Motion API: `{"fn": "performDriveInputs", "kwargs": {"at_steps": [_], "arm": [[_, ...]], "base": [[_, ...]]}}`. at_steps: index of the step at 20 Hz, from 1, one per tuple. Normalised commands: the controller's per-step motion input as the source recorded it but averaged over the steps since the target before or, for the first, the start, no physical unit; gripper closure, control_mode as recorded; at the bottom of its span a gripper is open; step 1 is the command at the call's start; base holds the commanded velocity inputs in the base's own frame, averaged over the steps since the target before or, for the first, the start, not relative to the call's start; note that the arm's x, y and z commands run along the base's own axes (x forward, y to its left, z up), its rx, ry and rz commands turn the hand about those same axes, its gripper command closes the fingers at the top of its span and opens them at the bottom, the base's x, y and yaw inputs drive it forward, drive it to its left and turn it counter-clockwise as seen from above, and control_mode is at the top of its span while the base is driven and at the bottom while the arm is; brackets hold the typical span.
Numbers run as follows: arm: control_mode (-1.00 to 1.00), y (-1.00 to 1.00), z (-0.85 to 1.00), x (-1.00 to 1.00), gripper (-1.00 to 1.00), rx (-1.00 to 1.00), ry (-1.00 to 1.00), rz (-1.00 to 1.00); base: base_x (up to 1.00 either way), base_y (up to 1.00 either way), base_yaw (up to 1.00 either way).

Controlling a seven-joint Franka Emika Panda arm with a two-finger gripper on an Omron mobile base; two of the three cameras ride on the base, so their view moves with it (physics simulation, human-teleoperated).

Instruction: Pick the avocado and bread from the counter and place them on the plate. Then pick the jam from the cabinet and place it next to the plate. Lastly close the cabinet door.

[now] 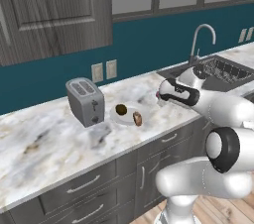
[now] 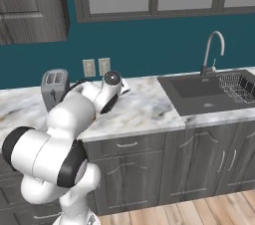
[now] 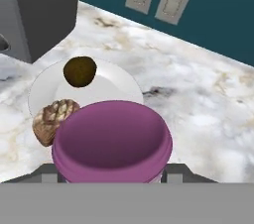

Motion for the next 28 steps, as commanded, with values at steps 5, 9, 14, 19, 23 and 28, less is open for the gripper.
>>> {"fn": "performDriveInputs", "kwargs": {"at_steps": [5, 9, 14, 19, 23, 28], "arm": [[-1.00, -0.15, -0.65, -0.17, 1.00, -0.08, -0.10, 0.26], [-1.00, 0.00, -0.63, 0.00, 1.00, -0.19, -0.07, 0.19], [-1.00, -0.03, -0.34, 0.10, 1.00, -0.21, 0.00, 0.09], [-1.00, -0.22, -0.03, 0.35, 1.00, -0.03, 0.00, 0.03], [-1.00, -0.33, 0.00, 0.46, 1.00, 0.01, 0.00, 0.03], [-1.00, -0.16, -0.10, 0.44, 1.00, 0.05, 0.00, 0.06]], "base": [[0.00, 0.00, 0.00], [0.00, 0.00, 0.00], [0.00, 0.00, 0.00], [0.00, 0.00, 0.00], [0.00, 0.00, 0.00], [0.00, 0.00, 0.00]]}}
